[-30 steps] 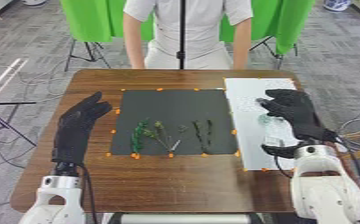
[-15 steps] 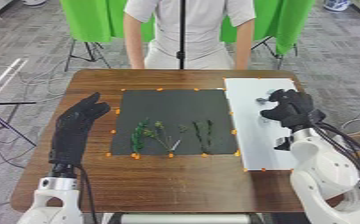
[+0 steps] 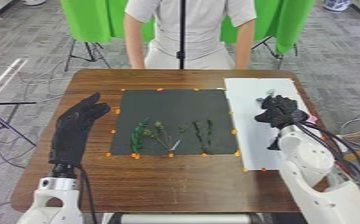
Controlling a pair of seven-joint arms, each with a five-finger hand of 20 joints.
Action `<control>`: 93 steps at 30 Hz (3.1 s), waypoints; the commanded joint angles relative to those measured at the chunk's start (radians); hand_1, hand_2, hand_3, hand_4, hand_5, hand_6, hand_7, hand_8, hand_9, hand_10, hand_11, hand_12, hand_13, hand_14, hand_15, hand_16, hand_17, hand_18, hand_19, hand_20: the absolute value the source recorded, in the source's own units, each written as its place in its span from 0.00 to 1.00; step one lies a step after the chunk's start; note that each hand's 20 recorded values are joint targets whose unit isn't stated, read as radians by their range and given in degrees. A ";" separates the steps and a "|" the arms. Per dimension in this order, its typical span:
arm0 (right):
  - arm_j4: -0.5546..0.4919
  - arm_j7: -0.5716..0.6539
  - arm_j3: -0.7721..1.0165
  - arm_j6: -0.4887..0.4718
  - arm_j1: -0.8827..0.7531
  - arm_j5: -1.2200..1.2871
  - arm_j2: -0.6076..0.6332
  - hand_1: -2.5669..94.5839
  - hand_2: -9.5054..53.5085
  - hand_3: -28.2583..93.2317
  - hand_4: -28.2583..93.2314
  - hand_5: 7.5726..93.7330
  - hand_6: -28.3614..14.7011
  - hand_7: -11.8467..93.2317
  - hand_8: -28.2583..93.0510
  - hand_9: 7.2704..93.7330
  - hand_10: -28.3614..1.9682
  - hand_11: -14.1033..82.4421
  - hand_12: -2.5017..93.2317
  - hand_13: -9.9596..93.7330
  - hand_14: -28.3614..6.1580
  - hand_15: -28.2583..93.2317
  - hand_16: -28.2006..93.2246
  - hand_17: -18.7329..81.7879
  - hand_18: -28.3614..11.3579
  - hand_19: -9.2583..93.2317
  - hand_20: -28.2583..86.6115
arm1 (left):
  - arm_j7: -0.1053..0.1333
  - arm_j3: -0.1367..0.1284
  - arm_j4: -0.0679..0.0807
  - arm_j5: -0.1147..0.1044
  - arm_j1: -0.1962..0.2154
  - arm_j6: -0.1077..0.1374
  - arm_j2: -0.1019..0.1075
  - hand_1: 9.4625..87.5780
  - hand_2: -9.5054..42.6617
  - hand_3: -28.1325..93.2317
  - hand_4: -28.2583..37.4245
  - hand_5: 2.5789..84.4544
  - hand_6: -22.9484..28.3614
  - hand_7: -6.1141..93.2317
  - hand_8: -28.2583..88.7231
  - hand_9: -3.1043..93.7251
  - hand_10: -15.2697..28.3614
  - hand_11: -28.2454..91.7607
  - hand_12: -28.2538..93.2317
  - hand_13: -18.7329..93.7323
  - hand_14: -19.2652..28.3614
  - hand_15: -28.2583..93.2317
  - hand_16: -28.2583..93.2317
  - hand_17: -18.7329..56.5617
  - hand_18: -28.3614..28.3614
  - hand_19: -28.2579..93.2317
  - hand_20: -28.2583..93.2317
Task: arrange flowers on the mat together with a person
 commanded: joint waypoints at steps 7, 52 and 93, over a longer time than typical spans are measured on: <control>0.046 0.019 -0.013 -0.054 0.002 -0.067 -0.019 0.39 0.00 0.82 0.05 0.60 0.67 0.23 0.17 0.73 0.46 0.32 0.24 0.80 0.52 0.61 0.49 0.51 0.18 0.79 0.70 | -0.013 -0.009 -0.001 0.003 0.011 -0.001 -0.007 0.18 0.06 0.79 0.14 0.56 0.53 0.17 0.20 0.52 0.66 0.38 0.37 0.48 0.80 0.39 0.27 0.28 0.75 0.29 0.37; 0.196 -0.297 -0.668 0.093 0.562 0.161 -0.303 0.69 0.00 0.74 0.04 0.89 0.72 0.30 0.30 0.98 0.67 0.22 0.46 0.90 0.71 0.72 0.58 0.61 0.19 0.87 0.74 | -0.018 -0.130 0.036 -0.070 0.051 0.157 0.041 0.17 0.21 0.79 0.06 0.57 0.53 0.18 0.20 0.52 0.68 0.38 0.36 0.49 0.80 0.39 0.27 0.29 0.74 0.29 0.37; 0.379 -0.393 -0.757 -0.044 0.543 -0.098 -0.415 0.53 0.00 0.86 0.02 0.70 0.76 0.29 0.14 0.74 0.62 0.30 0.22 0.82 0.64 0.79 0.55 0.54 0.17 0.86 0.77 | 0.003 -0.081 0.070 -0.120 0.017 0.149 0.049 0.17 0.17 0.80 0.06 0.56 0.53 0.18 0.20 0.52 0.67 0.38 0.36 0.49 0.80 0.40 0.27 0.29 0.74 0.29 0.37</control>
